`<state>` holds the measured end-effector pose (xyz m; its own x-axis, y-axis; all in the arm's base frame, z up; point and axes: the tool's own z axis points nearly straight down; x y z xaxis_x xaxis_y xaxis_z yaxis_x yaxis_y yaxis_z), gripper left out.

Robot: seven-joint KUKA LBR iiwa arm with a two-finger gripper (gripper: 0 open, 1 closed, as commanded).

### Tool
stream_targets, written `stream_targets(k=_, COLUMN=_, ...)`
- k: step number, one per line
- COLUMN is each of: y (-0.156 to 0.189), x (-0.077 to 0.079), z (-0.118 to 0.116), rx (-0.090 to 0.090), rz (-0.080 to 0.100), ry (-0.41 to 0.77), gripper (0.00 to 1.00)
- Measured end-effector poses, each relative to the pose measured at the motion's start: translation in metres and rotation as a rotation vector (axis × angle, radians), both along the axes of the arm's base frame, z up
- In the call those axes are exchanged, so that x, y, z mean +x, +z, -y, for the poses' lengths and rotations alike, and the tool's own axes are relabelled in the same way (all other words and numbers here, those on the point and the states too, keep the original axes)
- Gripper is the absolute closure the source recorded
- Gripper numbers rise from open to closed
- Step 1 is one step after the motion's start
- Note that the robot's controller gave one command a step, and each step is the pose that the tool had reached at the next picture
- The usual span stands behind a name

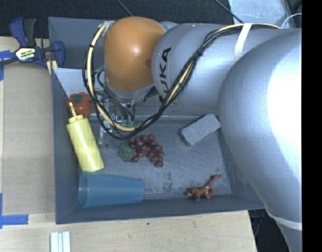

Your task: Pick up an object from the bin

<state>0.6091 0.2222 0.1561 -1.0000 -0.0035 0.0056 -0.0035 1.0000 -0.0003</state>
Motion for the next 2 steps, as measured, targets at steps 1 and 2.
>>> stream_targets(k=1, y=0.005, x=0.002, z=0.001, rx=0.002, rz=0.008, ry=-0.004, gripper=0.0)
stream_targets(k=2, y=-0.085, x=-0.009, z=0.09, rx=0.002, rz=0.01, ry=0.076, gripper=0.0)
